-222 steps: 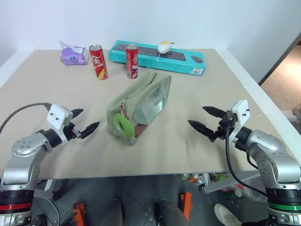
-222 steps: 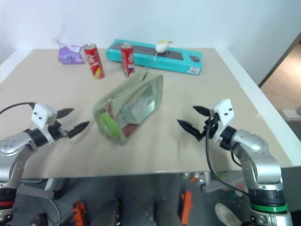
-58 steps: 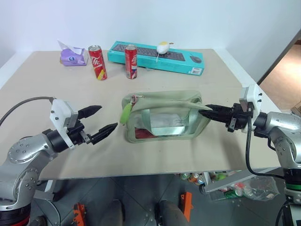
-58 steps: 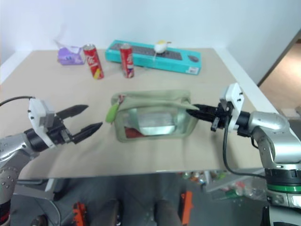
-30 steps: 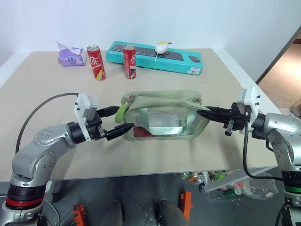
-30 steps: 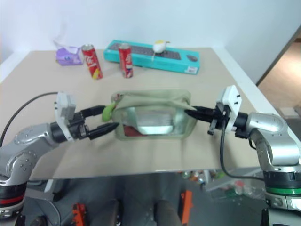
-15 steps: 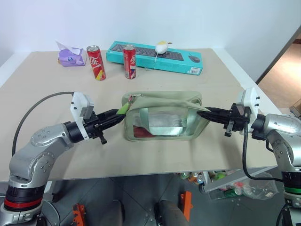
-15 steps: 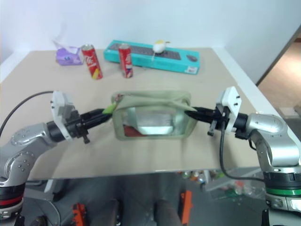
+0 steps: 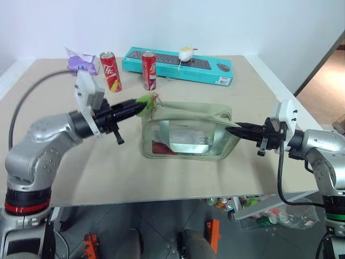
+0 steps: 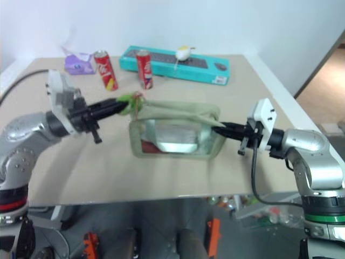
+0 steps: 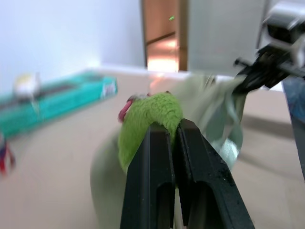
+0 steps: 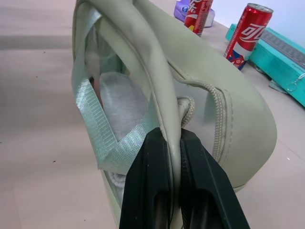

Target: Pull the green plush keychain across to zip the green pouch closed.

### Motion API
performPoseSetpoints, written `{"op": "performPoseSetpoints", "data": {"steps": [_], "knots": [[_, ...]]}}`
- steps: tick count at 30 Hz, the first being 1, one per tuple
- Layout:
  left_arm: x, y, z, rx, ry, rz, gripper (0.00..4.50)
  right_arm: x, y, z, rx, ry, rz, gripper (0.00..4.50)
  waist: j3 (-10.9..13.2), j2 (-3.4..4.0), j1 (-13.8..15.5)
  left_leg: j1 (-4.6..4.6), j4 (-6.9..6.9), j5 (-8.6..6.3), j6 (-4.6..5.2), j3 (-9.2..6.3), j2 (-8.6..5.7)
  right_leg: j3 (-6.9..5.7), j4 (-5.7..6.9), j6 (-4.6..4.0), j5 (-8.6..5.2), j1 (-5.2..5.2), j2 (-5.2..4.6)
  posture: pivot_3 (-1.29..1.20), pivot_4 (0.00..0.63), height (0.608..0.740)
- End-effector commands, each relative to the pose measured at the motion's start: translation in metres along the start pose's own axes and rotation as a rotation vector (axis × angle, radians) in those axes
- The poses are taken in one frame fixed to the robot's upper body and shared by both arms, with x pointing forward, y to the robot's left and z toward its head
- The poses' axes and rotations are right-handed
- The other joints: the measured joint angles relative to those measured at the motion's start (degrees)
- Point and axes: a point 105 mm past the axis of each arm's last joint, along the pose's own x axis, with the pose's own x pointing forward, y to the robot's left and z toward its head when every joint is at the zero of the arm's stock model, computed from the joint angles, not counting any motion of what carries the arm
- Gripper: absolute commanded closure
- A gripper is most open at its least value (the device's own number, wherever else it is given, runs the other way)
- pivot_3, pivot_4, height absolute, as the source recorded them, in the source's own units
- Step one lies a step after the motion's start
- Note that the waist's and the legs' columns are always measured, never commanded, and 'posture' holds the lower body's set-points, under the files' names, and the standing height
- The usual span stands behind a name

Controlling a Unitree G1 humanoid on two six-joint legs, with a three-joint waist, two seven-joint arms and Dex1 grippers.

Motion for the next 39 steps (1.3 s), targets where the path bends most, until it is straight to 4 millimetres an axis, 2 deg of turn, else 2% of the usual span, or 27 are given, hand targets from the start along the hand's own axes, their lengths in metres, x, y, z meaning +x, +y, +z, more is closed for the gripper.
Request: {"op": "performPoseSetpoints", "data": {"steps": [1,10,15,17,23,27,35,39], "knots": [[0.012,-0.005,0.008,0.056,-0.013,-0.081,4.47,-0.003,-0.004,0.01,-0.041,-0.011,-0.004,4.5,0.0,0.0,0.0,0.0,0.0,0.0,0.0,0.0,0.0,0.0,0.0,0.0,0.0,0.0,0.0,0.0,0.15,0.74],[0.048,-0.008,-0.003,0.098,-0.013,-0.22,4.47,-0.004,-0.004,0.011,-0.047,-0.007,-0.008,4.5,0.0,0.0,0.02,-0.02,0.01,0.0,0.0,-0.01,-0.02,0.0,-0.01,0.02,0.0,0.0,0.0,0.0,0.15,0.74],[0.058,-0.013,-0.013,0.095,0.02,-0.278,4.47,-0.008,-0.003,0.01,-0.05,0.002,-0.019,4.5,0.0,0.0,0.01,-0.03,0.0,0.0,0.0,-0.01,-0.01,0.0,-0.01,0.02,0.0,-0.01,0.01,0.0,0.15,0.74],[0.058,-0.014,-0.017,0.038,0.038,-0.304,4.47,-0.011,-0.003,0.011,-0.047,0.004,-0.025,4.5,0.0,0.0,0.02,-0.03,-0.01,0.0,0.0,-0.02,-0.01,-0.01,-0.01,0.02,-0.01,-0.01,0.01,0.0,0.15,0.74],[0.054,-0.006,-0.017,0.075,0.067,-0.293,2.46,-0.011,-0.002,0.011,-0.047,0.006,-0.029,4.5,0.0,0.0,0.03,-0.03,0.01,0.0,0.01,-0.02,-0.02,-0.01,-0.01,0.04,-0.01,0.0,0.0,0.0,0.15,0.74],[0.042,-0.004,-0.011,0.124,0.108,-0.315,1.09,-0.009,-0.004,0.012,-0.048,0.004,-0.025,4.5,0.0,0.0,0.0,-0.03,0.0,0.0,0.01,-0.02,-0.02,0.0,-0.01,0.03,-0.01,-0.01,0.01,0.0,0.15,0.74],[0.005,-0.004,-0.005,0.119,0.215,-0.306,1.09,-0.005,-0.004,0.012,-0.049,-0.002,-0.007,4.5,0.0,0.0,-0.08,-0.06,-0.03,-0.02,0.02,-0.02,-0.02,0.01,-0.01,0.05,-0.06,-0.03,-0.01,0.0,0.15,0.74],[-0.015,0.002,-0.01,0.078,0.24,-0.194,1.09,-0.004,-0.006,0.012,-0.05,-0.004,-0.003,4.5,0.0,0.0,-0.06,-0.05,-0.02,-0.02,0.03,-0.03,0.0,-0.01,0.0,0.04,-0.07,-0.03,-0.01,0.0,0.15,0.74]]}}
